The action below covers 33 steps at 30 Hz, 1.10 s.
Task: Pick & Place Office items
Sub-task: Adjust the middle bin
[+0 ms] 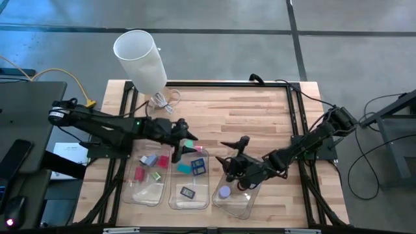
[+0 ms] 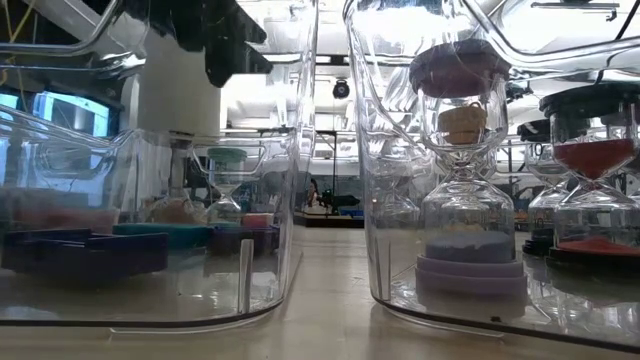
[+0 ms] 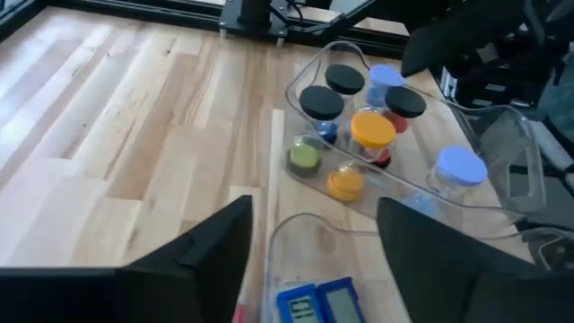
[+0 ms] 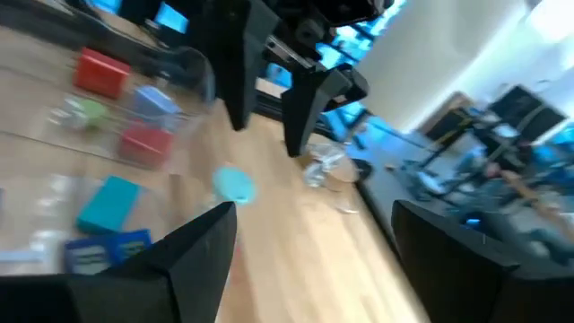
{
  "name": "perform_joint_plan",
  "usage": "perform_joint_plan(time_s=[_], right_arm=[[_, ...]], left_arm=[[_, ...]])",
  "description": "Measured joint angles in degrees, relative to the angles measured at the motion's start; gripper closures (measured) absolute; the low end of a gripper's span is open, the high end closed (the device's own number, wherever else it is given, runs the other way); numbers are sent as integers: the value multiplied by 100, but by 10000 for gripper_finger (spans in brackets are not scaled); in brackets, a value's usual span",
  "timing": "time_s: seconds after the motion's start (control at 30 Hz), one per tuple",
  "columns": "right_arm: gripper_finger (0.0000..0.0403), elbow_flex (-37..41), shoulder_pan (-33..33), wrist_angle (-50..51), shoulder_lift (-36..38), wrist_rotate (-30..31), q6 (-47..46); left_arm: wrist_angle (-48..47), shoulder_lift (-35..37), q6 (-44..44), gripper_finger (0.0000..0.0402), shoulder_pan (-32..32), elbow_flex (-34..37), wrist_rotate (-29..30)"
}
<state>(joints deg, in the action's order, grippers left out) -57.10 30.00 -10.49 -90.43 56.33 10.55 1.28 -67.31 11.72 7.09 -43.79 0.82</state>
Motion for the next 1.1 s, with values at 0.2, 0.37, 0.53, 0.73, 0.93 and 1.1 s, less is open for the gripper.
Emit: perform_joint_plan(time_s=[0.2,0.37,0.53,0.73,0.93,1.1], right_arm=[[116,0,-152,4,0,364,474],[116,0,-410,1,0,354,667],[116,0,-682,7,0,328,778],[116,0,-874,138,0,315,778],[116,0,-958,166,0,151,778],[115,0,-992,167,0,33,778]], left_arm=[[0,0,-449,100,-411,0,-71],[-28,-187,-511,84,-1008,-16,-136],[-618,-673,-600,84,-1538,-476,-747],[-1782,-1249,-1574,84,-1441,-1199,-675],[-2633,-1863,-1839,84,-1325,-1763,-671],[-3681,-2634,-1894,84,-1319,-2599,-674]])
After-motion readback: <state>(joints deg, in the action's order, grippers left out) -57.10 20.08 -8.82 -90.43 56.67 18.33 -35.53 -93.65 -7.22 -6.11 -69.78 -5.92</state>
